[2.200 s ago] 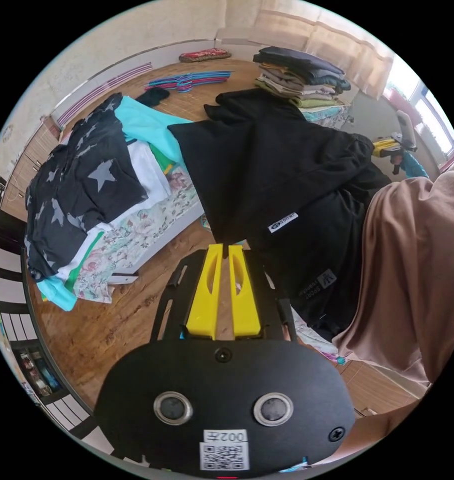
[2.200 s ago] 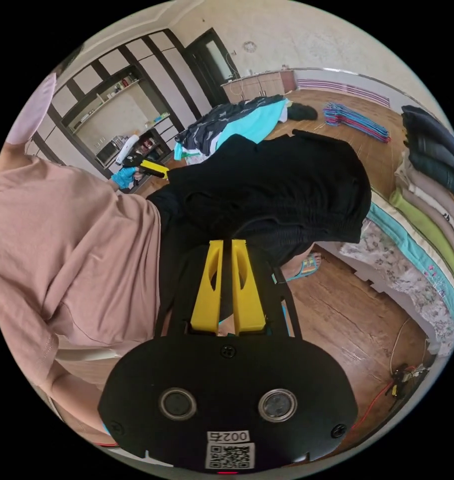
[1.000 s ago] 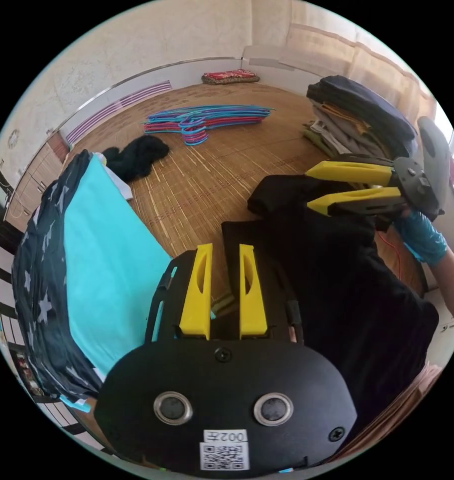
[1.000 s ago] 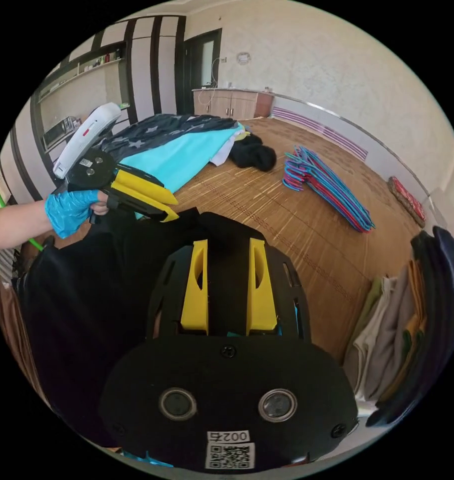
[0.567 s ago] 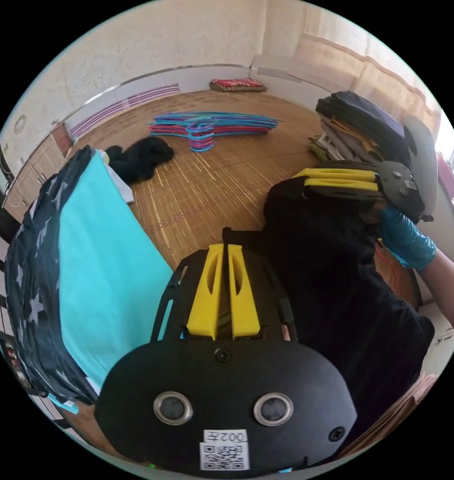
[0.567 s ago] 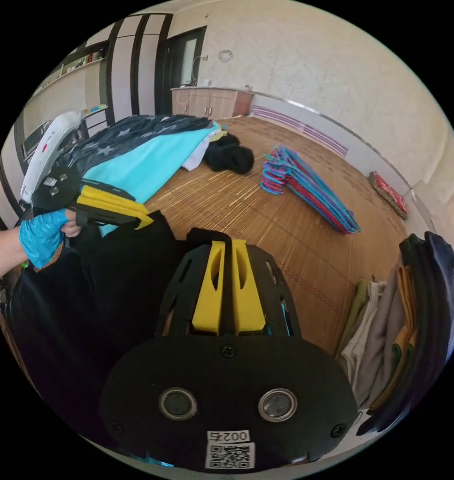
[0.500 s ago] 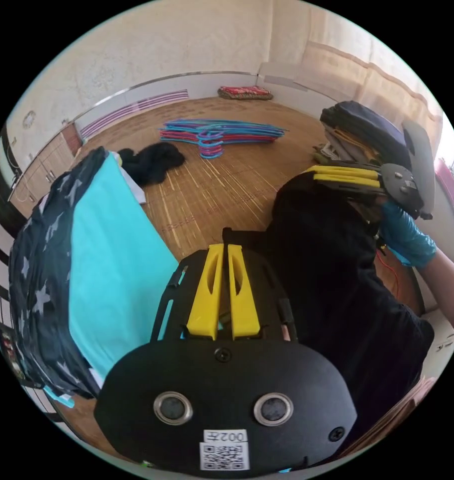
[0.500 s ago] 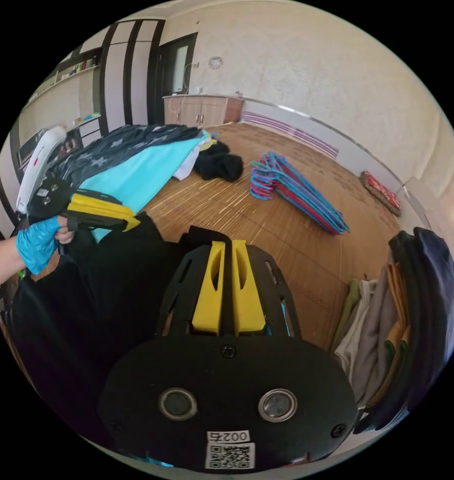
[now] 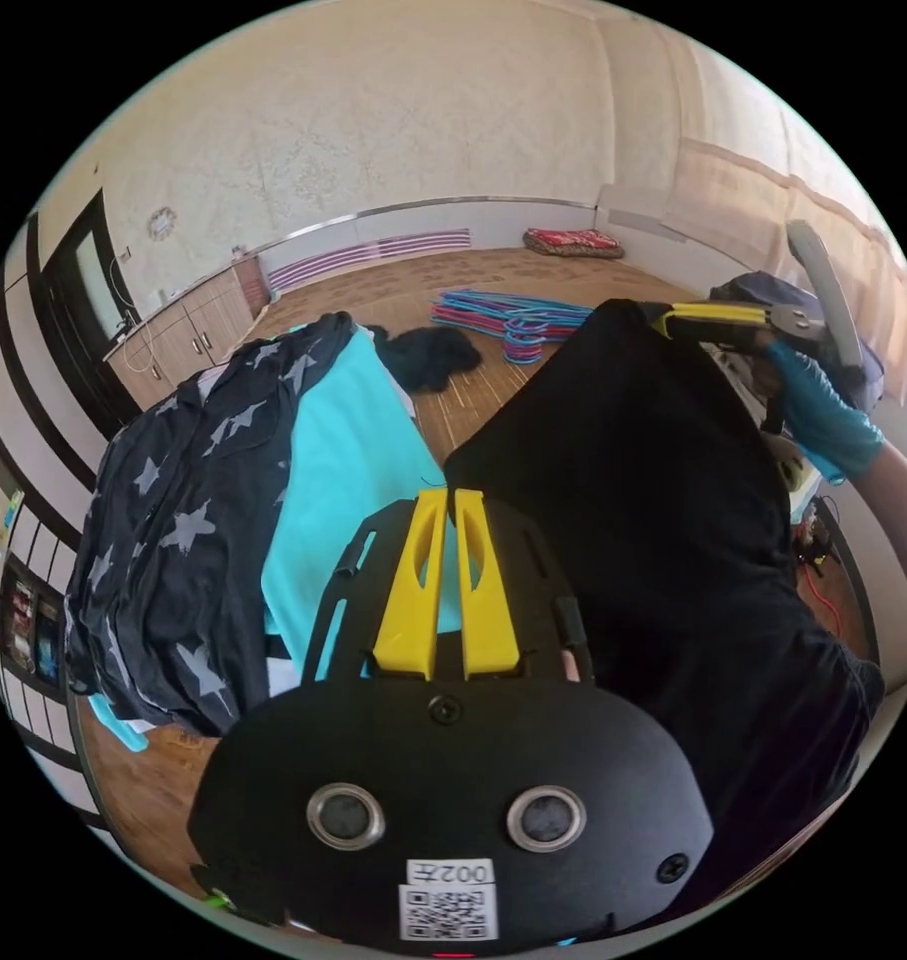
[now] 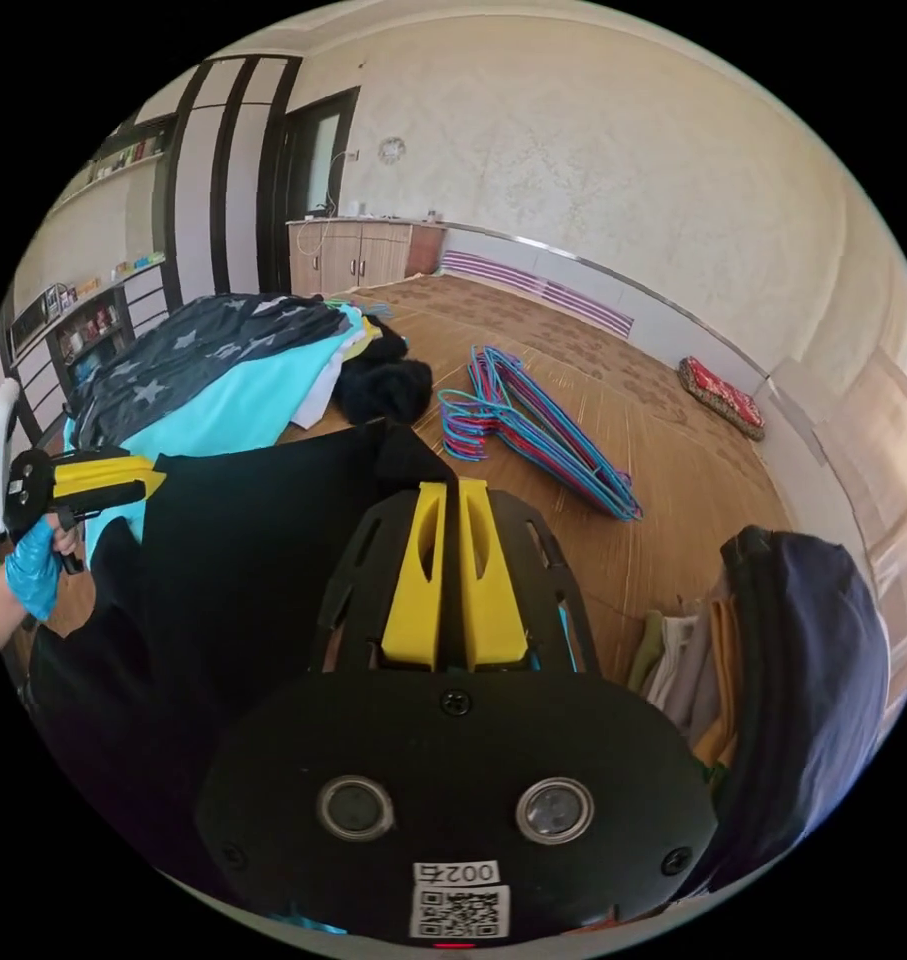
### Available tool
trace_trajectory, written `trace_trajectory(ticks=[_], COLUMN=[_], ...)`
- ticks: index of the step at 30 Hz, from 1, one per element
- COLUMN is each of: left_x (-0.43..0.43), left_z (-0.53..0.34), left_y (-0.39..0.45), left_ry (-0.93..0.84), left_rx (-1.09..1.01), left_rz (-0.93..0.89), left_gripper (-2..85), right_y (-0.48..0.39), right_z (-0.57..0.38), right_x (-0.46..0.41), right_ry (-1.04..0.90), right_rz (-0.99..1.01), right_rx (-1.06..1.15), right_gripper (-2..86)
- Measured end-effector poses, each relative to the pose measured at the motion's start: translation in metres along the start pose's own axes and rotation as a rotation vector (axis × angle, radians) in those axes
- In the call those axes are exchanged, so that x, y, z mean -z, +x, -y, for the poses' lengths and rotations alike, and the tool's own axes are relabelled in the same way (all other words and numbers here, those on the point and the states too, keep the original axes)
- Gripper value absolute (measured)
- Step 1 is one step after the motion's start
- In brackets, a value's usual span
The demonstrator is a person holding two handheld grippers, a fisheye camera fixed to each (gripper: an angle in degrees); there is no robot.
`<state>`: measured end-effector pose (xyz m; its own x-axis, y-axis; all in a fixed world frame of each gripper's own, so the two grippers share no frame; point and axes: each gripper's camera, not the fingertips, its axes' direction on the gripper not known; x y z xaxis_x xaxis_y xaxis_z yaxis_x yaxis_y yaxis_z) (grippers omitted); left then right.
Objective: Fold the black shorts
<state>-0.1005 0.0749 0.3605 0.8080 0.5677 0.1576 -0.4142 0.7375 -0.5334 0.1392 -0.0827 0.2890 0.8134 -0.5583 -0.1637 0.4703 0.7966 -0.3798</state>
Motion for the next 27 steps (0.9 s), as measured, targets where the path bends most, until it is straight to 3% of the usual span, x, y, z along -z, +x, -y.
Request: trace_trajectory(ticks=[8,16,27], left_x=[-0.043,-0.063,-0.046], left_z=[0.021,0.045,0.092], left_y=[0.003,-0.003,-0.005], left_ry=[-0.16,-0.217,-0.223], left_rx=[-0.002,0.033,0.038], left_rz=[-0.01,-0.038,-0.053], left_gripper=[-1.0,-1.0,0.1], right_y=[0.002,0.048,0.09], right_z=[-0.001,-0.039,-0.238], right_x=[-0.069,-0.036,0.027], right_ry=[-0.214,-0.131,-0.185], right_rz=[0.077,0.058,0.044], right_rx=[-0.017,-0.05,-0.232], right_gripper=[4.7,5.1,6.2])
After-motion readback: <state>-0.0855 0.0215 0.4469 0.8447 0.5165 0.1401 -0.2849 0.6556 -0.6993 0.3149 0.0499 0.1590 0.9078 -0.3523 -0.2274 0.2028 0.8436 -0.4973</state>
